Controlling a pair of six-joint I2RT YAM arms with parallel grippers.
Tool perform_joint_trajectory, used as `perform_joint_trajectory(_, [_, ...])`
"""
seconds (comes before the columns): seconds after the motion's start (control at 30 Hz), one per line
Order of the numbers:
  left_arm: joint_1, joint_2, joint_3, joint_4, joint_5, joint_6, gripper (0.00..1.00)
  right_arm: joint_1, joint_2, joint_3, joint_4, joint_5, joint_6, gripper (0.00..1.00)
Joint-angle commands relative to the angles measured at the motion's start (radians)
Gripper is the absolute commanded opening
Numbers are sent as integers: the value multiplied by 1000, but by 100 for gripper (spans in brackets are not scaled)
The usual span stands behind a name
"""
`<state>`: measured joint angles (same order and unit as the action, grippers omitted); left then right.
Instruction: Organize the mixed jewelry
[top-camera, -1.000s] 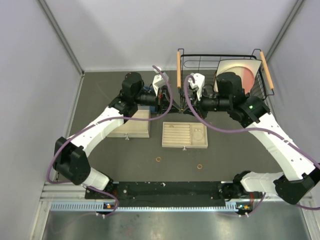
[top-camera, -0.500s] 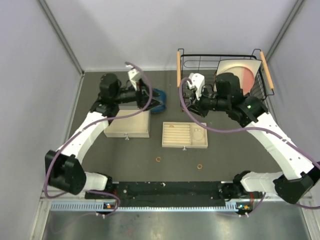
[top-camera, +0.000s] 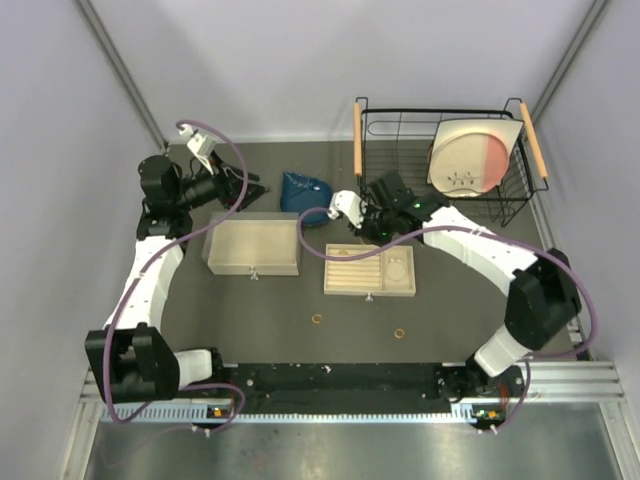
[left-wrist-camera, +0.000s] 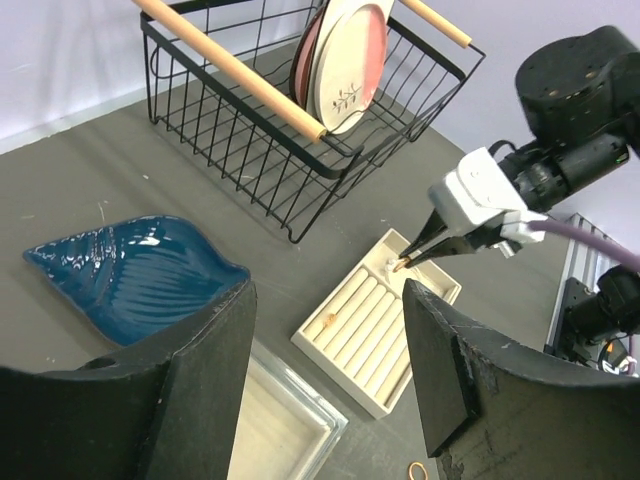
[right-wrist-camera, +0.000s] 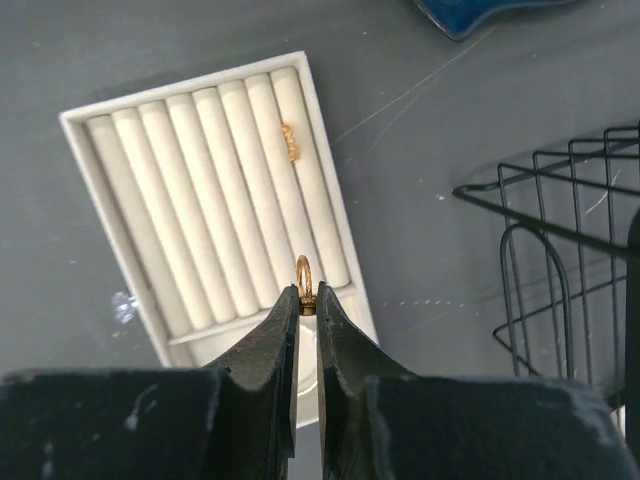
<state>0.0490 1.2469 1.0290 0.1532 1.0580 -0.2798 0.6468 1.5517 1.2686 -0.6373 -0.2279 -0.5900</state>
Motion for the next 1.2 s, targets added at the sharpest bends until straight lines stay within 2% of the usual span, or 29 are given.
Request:
perform_joint_trajectory(0.0, [38,-40,-6,2,53,7,66,20,68,-2,100,44,-125,0])
perform_joint_trajectory(0.43, [86,-18,-32,16,94,10,64,33,205,-51,211,117,-200,0])
perform_joint_trajectory(1.17, [98,5,-64,42,111,4,63,36,203,-104,225,113,-211,0])
